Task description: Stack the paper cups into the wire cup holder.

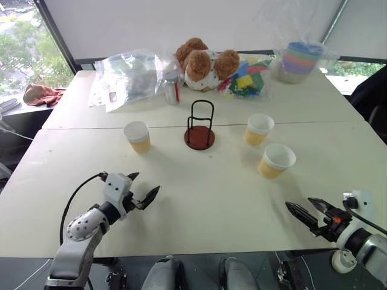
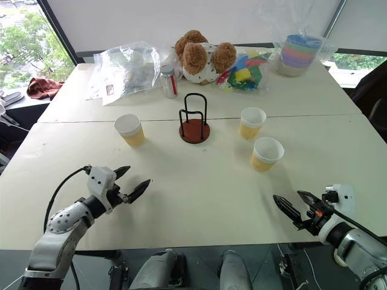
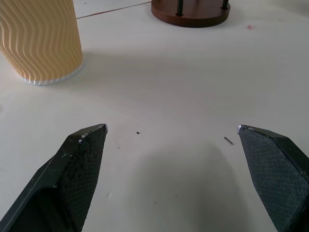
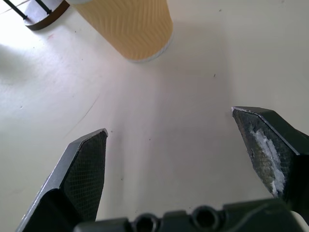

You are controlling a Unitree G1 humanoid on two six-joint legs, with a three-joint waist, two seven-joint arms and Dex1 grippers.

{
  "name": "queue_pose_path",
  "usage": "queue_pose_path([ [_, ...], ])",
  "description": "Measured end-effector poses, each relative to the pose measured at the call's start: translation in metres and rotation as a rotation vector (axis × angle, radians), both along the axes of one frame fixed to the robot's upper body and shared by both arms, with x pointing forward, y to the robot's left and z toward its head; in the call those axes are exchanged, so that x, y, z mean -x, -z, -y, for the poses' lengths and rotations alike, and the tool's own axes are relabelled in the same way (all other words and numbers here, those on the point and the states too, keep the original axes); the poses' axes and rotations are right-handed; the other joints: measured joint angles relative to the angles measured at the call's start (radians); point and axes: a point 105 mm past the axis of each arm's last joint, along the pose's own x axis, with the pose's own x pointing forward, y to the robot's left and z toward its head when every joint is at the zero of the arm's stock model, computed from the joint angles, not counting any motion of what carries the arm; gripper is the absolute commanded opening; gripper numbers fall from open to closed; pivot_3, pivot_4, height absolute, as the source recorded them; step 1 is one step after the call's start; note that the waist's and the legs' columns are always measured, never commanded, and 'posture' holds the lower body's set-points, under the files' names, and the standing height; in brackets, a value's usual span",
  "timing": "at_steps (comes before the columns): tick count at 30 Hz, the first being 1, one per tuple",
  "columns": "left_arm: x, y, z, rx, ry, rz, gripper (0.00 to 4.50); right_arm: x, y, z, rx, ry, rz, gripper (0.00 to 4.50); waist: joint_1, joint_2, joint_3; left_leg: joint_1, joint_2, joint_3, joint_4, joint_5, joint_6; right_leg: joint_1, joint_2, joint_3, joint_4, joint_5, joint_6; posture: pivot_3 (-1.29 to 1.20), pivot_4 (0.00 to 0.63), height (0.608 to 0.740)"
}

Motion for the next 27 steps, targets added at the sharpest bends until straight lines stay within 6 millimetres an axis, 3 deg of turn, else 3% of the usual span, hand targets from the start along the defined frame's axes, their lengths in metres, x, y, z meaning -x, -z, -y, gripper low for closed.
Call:
queue_pose_path([
  [8, -0.001, -0.001, -0.002, -0.002, -0.025, -0.002, 4.46, 0.000, 0.004, -0.011, 0.016, -0.071, -0.049, 4.50, 0.000, 0.000, 0.000, 0.000, 0.000, 0.000, 0.000, 0.000, 0.000, 0.000, 0.000, 0.000, 0.000, 0.000, 0.000, 0.00, 0.150, 0.740],
  [15, -0.010, -0.024, 0.007, 0.029, -0.006, 0.054, 4.46, -0.012, -0.018, -0.024, 0.041, -0.166, -0.012, 4.50, 0.001, -0.001, 0.000, 0.000, 0.000, 0.000, 0.001, 0.000, 0.000, 0.001, 0.001, 0.000, 0.000, 0.000, 0.001, 0.00, 0.150, 0.740],
  [23, -0.012, -0.029, 0.014, 0.060, 0.018, 0.043, 4.46, -0.015, -0.022, -0.027, 0.037, -0.194, -0.009, 4.50, 0.001, -0.001, 0.000, 0.001, 0.000, 0.000, 0.002, 0.001, 0.000, 0.002, 0.002, -0.001, 0.001, 0.002, 0.003, 0.00, 0.150, 0.740],
  [27, -0.010, -0.027, 0.019, 0.012, 0.116, -0.010, 4.46, -0.013, -0.024, -0.030, 0.052, -0.230, -0.028, 4.50, 0.001, -0.001, 0.000, 0.001, 0.000, 0.000, 0.002, 0.001, 0.000, 0.002, 0.003, -0.001, 0.001, 0.001, 0.002, 0.00, 0.150, 0.740],
])
